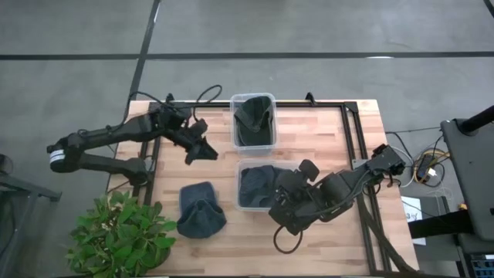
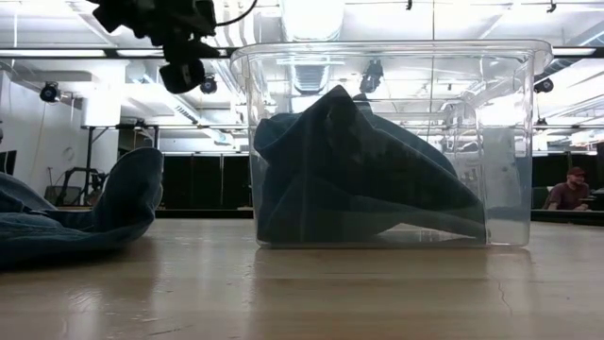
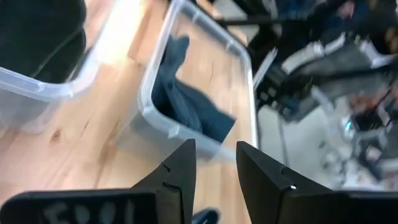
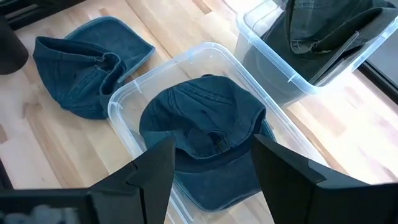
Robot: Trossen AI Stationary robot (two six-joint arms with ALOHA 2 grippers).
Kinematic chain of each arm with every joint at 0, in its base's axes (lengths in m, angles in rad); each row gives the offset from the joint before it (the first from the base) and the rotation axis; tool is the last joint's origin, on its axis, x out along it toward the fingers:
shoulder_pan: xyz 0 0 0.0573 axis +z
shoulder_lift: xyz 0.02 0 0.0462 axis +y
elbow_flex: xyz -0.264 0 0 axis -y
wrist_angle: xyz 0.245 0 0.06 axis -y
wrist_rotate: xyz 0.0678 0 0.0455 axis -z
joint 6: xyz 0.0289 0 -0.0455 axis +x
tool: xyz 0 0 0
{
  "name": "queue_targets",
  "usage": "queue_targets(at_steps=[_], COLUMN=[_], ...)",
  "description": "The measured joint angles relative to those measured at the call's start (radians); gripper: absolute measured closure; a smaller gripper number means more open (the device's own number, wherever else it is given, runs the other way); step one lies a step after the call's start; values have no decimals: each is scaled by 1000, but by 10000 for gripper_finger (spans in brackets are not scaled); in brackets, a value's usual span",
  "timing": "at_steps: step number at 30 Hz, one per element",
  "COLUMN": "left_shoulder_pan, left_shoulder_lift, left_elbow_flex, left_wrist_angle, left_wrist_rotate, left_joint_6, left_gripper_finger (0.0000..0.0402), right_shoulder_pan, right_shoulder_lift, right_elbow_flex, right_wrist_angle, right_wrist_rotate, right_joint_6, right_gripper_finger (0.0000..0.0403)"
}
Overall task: Pick & Place hat
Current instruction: Put the blue cap into the bottom transparent bin
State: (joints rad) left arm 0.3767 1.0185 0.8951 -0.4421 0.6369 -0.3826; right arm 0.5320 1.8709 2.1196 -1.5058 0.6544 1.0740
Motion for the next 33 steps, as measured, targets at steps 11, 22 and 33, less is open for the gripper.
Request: queue_targets(at_steps=[11, 22, 33], left_shoulder_pan=[-108, -253, -340], left_shoulder_lift=[89, 209, 319], left_elbow_flex=[0, -24, -66], left_wrist_angle=[-189, -258, -248], left_wrist_rotate=[-116, -254, -403], left_joint_6=[359, 566, 774], left_gripper_finger=[294, 294, 293], right_shoulder_pan=[0, 0, 0], right_shoulder_lift=[0, 0, 0], right_elbow_flex=[-1, -1, -1], right_wrist_angle=[28, 29, 31], right_wrist_rotate=[0, 0, -30], right_joint_6=[8, 43, 80], right_gripper_finger=[197, 197, 197])
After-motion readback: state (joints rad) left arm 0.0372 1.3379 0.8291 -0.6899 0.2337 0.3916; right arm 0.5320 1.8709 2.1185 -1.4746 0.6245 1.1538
